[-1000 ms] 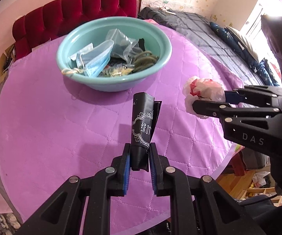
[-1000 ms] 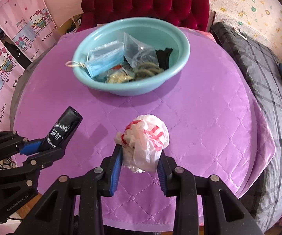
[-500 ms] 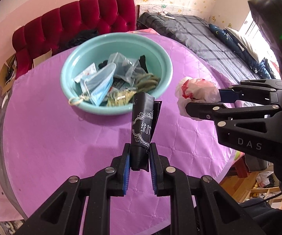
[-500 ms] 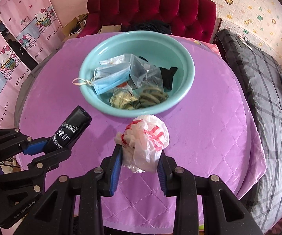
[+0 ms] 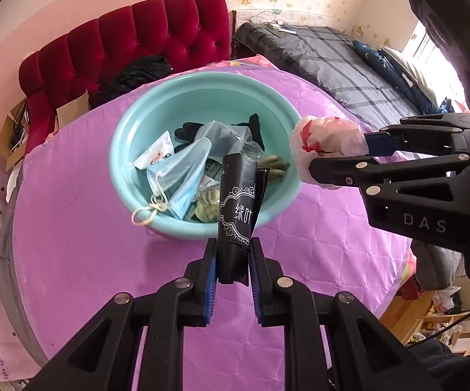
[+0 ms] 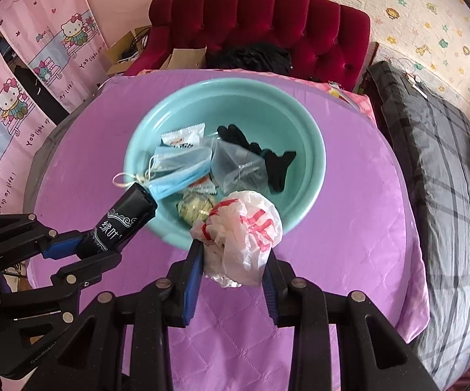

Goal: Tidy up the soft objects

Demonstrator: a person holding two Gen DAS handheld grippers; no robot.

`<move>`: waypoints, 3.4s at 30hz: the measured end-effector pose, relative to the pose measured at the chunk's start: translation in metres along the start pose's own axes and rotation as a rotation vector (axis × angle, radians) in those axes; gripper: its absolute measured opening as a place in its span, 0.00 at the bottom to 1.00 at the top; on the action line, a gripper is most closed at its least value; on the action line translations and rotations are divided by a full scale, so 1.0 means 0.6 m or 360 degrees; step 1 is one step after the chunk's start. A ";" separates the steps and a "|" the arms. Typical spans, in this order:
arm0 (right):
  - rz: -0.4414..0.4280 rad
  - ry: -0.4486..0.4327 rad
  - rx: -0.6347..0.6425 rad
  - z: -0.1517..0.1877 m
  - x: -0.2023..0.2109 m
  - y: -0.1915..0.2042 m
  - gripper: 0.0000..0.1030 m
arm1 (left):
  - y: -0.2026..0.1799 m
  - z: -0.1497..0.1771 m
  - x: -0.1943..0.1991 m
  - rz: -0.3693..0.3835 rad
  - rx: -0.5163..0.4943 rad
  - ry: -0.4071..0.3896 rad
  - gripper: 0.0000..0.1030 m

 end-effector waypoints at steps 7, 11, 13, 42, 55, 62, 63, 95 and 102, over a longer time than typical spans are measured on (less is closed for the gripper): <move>-0.0019 0.0023 -0.0001 -0.043 -0.018 -0.012 0.35 | 0.016 -0.036 -0.023 -0.0004 -0.0005 0.0017 0.20; -0.0018 0.0025 0.0009 -0.069 -0.025 -0.019 0.35 | 0.024 -0.059 -0.036 -0.0007 -0.0010 0.0021 0.20; -0.0014 0.0023 0.0013 -0.086 -0.030 -0.024 0.35 | 0.029 -0.071 -0.043 -0.0008 -0.0010 0.0024 0.20; -0.0083 0.0080 -0.0057 -0.210 -0.136 -0.082 0.37 | 0.067 -0.178 -0.175 0.0027 0.0041 0.0146 0.21; -0.0104 0.0084 -0.0097 -0.222 -0.158 -0.098 0.44 | 0.070 -0.186 -0.202 -0.0043 0.0021 0.0174 0.29; -0.0066 0.0076 -0.0099 -0.224 -0.158 -0.102 0.72 | 0.071 -0.180 -0.211 -0.0116 0.0009 0.0202 0.92; -0.0057 0.0076 -0.0101 -0.224 -0.158 -0.103 0.73 | 0.071 -0.178 -0.212 -0.0127 0.0003 0.0202 0.94; 0.0068 -0.0029 -0.0112 -0.148 -0.052 -0.053 1.00 | 0.078 -0.132 -0.079 -0.0249 0.0113 0.0038 1.00; 0.0076 -0.0073 -0.0131 -0.114 -0.019 -0.032 1.00 | 0.073 -0.103 -0.041 -0.0320 0.0157 -0.0005 1.00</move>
Point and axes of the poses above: each gripper's, at about its wrist camera, not at the fingertips, and x roughly against the way its jaws point, y to its left, z to its underside, the point moved 5 cm from there along -x, roughly the way its jaws point, and after that the axes turned 15 degrees about -z, right-handed, at the moved point
